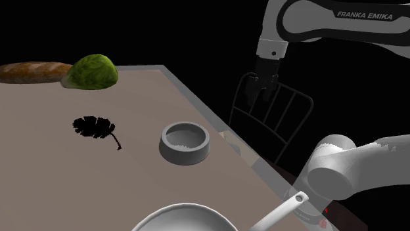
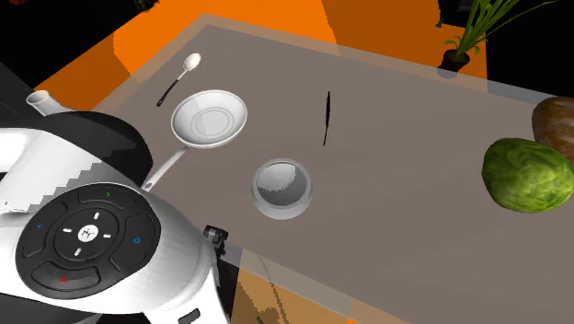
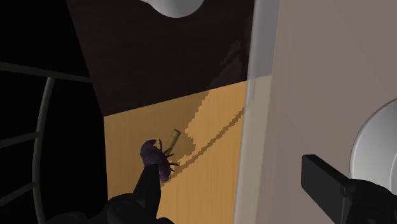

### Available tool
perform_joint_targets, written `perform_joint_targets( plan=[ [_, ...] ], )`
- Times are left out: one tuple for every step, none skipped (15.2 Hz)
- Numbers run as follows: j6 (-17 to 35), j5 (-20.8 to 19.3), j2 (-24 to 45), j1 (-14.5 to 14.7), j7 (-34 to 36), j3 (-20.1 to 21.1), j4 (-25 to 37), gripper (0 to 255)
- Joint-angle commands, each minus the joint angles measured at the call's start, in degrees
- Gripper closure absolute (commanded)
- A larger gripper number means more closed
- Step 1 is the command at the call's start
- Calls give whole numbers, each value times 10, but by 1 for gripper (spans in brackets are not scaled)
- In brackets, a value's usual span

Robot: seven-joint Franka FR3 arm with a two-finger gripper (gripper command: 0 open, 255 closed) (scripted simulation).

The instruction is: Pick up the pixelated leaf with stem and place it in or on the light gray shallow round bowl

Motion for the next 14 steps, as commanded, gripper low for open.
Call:
perform_joint_targets(
  plan=[
    [0,0,0,0,0,0,0,0],
    [-2,14,-5,0,28,15,-3,0],
    [-4,28,-9,0,56,30,-5,0],
    [-6,43,-12,-1,84,44,-6,0],
    [-6,58,-13,-1,112,60,-6,0],
    [-6,72,-14,-1,140,74,-6,0],
    [-6,87,-13,-1,168,90,-4,0],
    [-5,101,-11,-1,196,105,-1,0],
    [-3,116,-8,-2,223,120,2,0],
    [-1,130,-4,-3,251,135,7,0],
    [2,143,1,-4,279,150,12,0],
    [6,156,7,-6,306,166,18,0],
    [10,169,14,-8,334,181,25,0],
    [14,181,23,-10,362,196,33,0]
  ],
)
